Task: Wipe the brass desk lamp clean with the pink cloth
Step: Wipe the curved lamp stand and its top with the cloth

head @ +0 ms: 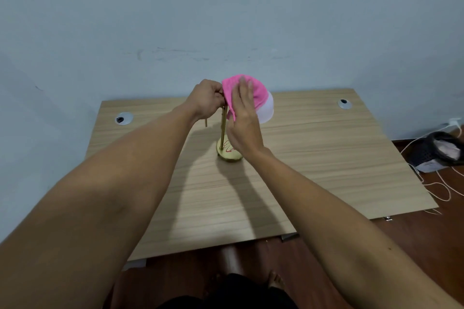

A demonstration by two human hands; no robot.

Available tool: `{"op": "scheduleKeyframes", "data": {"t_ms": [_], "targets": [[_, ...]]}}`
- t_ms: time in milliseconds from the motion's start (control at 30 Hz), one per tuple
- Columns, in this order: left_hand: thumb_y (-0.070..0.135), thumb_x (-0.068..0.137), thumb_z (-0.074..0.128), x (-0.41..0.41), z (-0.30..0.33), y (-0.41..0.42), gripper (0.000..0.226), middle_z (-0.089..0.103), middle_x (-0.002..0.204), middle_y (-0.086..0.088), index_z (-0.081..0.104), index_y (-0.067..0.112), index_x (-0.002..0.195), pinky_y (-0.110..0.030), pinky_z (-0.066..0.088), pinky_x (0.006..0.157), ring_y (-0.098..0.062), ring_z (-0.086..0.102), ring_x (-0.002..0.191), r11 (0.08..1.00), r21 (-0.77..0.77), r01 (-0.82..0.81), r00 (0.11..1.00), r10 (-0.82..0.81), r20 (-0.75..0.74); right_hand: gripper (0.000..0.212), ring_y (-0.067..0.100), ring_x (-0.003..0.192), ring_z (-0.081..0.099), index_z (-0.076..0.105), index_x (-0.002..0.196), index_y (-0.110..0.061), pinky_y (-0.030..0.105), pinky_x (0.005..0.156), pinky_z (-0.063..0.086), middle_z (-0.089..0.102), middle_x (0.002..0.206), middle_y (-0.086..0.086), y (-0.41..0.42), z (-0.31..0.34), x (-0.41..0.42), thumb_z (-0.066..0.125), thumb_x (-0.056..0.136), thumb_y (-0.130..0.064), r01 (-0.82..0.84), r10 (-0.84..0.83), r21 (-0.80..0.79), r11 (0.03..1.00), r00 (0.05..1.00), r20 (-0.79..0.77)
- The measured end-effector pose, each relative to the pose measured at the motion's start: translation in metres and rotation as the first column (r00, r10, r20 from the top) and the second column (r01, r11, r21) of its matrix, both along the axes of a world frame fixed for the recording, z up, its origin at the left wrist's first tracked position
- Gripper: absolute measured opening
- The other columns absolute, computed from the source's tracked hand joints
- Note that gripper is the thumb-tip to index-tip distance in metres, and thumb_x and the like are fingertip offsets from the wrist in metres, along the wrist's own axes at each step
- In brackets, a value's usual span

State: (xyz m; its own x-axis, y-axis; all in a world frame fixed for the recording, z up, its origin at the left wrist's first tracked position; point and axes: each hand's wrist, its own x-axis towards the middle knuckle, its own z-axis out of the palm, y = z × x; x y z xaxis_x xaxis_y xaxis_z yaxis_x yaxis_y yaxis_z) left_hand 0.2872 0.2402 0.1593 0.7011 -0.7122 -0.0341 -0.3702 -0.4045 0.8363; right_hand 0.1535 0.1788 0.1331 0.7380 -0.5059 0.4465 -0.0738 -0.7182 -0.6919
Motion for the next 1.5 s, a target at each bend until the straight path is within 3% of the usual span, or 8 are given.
{"op": "scheduleKeyframes", "data": {"t_ms": [367, 500, 700, 800, 967, 1100, 1267, 1500], "targets": [[-0.004, 0.086, 0.067, 0.004, -0.002, 0.001, 0.009, 0.075, 0.091, -0.027, 0.069, -0.011, 0.091, -0.048, 0.060, 0.093, -0.034, 0.074, 0.087, 1.000, -0.014, -0.006, 1.000, 0.005, -0.004, 0.079, 0.021, 0.157, 0.016, 0.020, 0.160, -0.002, 0.011, 0.119, 0.020, 0.010, 0.171, 0.011, 0.014, 0.002, 0.012, 0.049, 0.088, 0.017, 0.114, -0.130, 0.273, 0.955, 0.991, 0.043], [0.001, 0.089, 0.073, 0.001, -0.002, -0.001, 0.016, 0.072, 0.083, -0.016, 0.068, -0.013, 0.096, -0.042, 0.059, 0.081, -0.021, 0.067, 0.073, 1.000, -0.025, -0.009, 0.999, 0.007, -0.051, 0.061, 0.019, 0.149, 0.035, 0.029, 0.157, -0.001, -0.016, 0.088, 0.022, 0.011, 0.171, 0.013, 0.002, 0.011, 0.016, 0.044, 0.098, 0.010, 0.239, -0.289, 0.403, 0.884, 0.955, 0.067], [-0.001, 0.086, 0.071, -0.001, -0.003, 0.000, 0.014, 0.077, 0.095, -0.028, 0.069, -0.011, 0.096, -0.049, 0.058, 0.096, -0.028, 0.074, 0.086, 0.999, -0.033, -0.001, 0.999, -0.001, -0.049, 0.056, 0.021, 0.144, 0.044, 0.045, 0.149, -0.002, 0.012, 0.113, 0.032, 0.024, 0.166, 0.018, 0.008, 0.016, 0.013, 0.046, 0.095, 0.012, 0.154, -0.169, 0.298, 0.942, 0.985, 0.024], [0.006, 0.087, 0.077, -0.001, -0.003, -0.001, 0.020, 0.079, 0.092, -0.021, 0.068, -0.010, 0.097, -0.046, 0.059, 0.096, -0.032, 0.077, 0.092, 0.999, -0.037, -0.006, 0.998, 0.003, -0.068, 0.034, -0.008, 0.104, 0.062, 0.057, 0.122, 0.009, -0.005, 0.074, 0.045, 0.049, 0.135, 0.027, -0.008, 0.021, 0.014, 0.046, 0.090, 0.014, 0.281, -0.317, 0.305, 0.910, 0.945, 0.075], [0.002, 0.087, 0.073, -0.001, -0.004, -0.002, 0.015, 0.077, 0.091, -0.024, 0.069, -0.009, 0.095, -0.050, 0.058, 0.096, -0.035, 0.076, 0.091, 0.999, -0.037, -0.005, 0.999, 0.003, -0.045, 0.053, 0.023, 0.151, 0.029, 0.052, 0.144, -0.002, 0.025, 0.120, 0.031, 0.035, 0.162, 0.015, 0.000, 0.016, 0.008, 0.046, 0.093, 0.011, 0.145, -0.148, 0.183, 0.972, 0.989, 0.002], [0.005, 0.088, 0.076, -0.003, -0.004, -0.003, 0.019, 0.077, 0.089, -0.021, 0.067, -0.010, 0.096, -0.048, 0.058, 0.098, -0.034, 0.077, 0.090, 0.999, -0.046, -0.019, 0.998, 0.016, -0.065, 0.035, 0.007, 0.104, 0.055, 0.062, 0.112, 0.002, 0.028, 0.091, 0.052, 0.062, 0.118, 0.015, -0.016, 0.022, 0.010, 0.044, 0.084, 0.013, 0.288, -0.304, 0.175, 0.941, 0.950, 0.067], [0.004, 0.086, 0.077, -0.002, -0.006, -0.003, 0.018, 0.074, 0.084, -0.021, 0.067, -0.009, 0.094, -0.050, 0.058, 0.098, -0.027, 0.073, 0.083, 0.999, -0.050, -0.017, 0.997, 0.013, -0.072, 0.045, 0.031, 0.132, 0.051, 0.063, 0.129, -0.002, 0.007, 0.100, 0.040, 0.056, 0.140, 0.016, -0.016, 0.019, 0.007, 0.047, 0.090, 0.011, 0.242, -0.248, 0.154, 0.958, 0.969, 0.018], [0.007, 0.087, 0.078, 0.000, -0.007, -0.003, 0.011, 0.073, 0.076, -0.006, 0.068, 0.003, 0.088, -0.049, 0.058, 0.099, -0.027, 0.075, 0.085, 0.998, -0.055, 0.003, 0.994, -0.009, -0.107, 0.036, 0.026, 0.117, 0.057, 0.065, 0.119, -0.004, 0.031, 0.092, 0.047, 0.061, 0.127, 0.009, -0.022, 0.020, 0.001, 0.049, 0.088, 0.005, 0.225, -0.225, 0.011, 0.974, 0.974, 0.016]]}}
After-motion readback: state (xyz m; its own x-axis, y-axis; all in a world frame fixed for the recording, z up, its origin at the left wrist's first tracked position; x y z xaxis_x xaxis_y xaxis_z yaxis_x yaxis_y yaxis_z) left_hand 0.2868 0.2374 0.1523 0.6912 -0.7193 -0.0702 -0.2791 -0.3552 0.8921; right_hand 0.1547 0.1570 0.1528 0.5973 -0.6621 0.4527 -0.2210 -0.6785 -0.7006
